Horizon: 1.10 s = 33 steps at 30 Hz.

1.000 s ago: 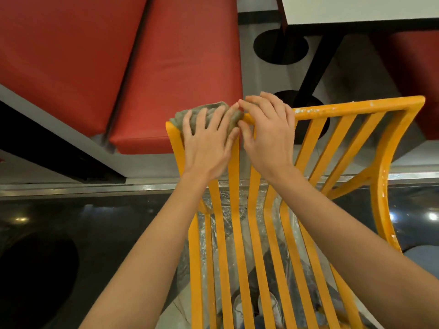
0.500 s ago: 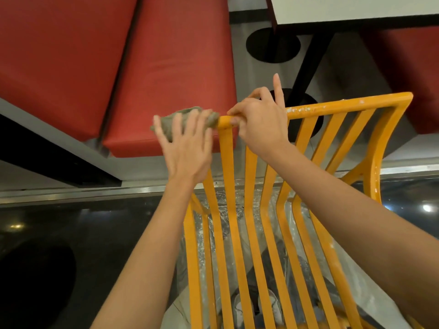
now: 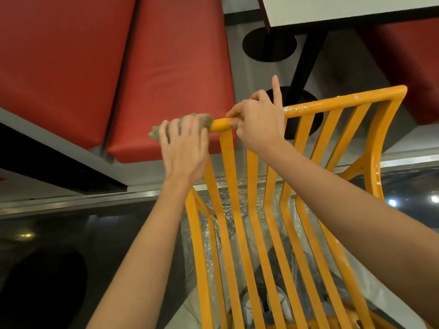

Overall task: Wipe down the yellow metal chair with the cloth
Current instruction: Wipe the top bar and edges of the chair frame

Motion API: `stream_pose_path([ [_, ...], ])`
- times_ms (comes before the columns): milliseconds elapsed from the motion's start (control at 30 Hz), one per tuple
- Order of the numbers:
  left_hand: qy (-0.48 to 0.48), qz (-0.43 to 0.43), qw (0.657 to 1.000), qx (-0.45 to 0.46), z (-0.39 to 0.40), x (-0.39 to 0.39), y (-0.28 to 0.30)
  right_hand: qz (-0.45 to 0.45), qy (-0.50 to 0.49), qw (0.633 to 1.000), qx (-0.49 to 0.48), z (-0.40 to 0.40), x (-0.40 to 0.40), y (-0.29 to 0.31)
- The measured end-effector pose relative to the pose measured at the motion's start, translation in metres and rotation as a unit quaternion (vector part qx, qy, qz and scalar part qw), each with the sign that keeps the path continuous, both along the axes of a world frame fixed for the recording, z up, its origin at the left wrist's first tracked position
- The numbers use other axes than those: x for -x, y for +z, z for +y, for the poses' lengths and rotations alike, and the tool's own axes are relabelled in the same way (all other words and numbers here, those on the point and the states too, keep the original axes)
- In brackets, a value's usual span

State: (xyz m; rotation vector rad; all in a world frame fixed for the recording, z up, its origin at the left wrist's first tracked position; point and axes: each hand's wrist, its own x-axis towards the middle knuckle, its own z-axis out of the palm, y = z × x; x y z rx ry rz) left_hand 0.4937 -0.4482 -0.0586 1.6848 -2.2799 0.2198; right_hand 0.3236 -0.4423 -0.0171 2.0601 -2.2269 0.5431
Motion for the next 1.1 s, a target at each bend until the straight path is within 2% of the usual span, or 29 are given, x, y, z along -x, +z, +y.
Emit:
stream_pose_path([
  [67,0.043,-0.005,0.999,-0.027,-0.009,-0.015,0.011,-0.006,-0.006,1.000,-0.001,-0.001,-0.002,-0.001],
  [133,0.047,0.003,0.997,-0.068,-0.022,-0.007,0.021,-0.001,-0.011,1.000,0.002,-0.002,-0.004,-0.002],
  [233,-0.031,-0.015,0.997,-0.065,-0.022,0.019,0.024,-0.002,-0.015,1.000,0.005,-0.001,-0.004,-0.003],
  [333,-0.092,0.021,0.995,-0.036,-0.006,0.010,0.006,0.002,-0.015,1.000,0.006,-0.001,-0.001,-0.004],
  [400,-0.073,0.005,0.997,-0.022,0.000,-0.009,-0.003,0.001,-0.011,1.000,0.009,-0.002,-0.001,-0.003],
  [467,-0.011,-0.017,1.000,-0.016,-0.006,-0.009,0.001,0.000,-0.007,1.000,0.009,-0.001,-0.003,-0.001],
  [533,0.021,-0.033,0.997,-0.066,-0.018,0.011,0.015,-0.002,-0.008,1.000,0.012,0.000,-0.002,-0.001],
  [600,-0.012,-0.037,0.994,-0.104,-0.028,0.024,0.022,-0.002,-0.010,1.000,0.007,0.001,-0.002,-0.001],
  [667,-0.054,-0.042,0.995,-0.068,-0.023,0.015,0.016,0.001,-0.010,1.000,-0.001,-0.001,-0.001,0.001],
  [733,-0.068,-0.023,0.997,-0.025,-0.005,-0.005,0.003,0.004,-0.006,1.000,-0.011,-0.001,-0.001,0.002],
  [867,-0.040,-0.012,0.999,-0.027,0.012,-0.022,-0.011,-0.004,-0.001,1.000,-0.021,-0.002,0.000,0.004],
  [1033,0.045,0.092,0.995,-0.013,-0.004,-0.016,-0.003,-0.016,-0.006,0.999,-0.035,-0.003,-0.003,0.006],
  [1100,0.037,0.074,0.996,-0.022,-0.009,-0.003,0.001,-0.015,-0.006,0.999,-0.041,-0.002,-0.003,0.006],
])
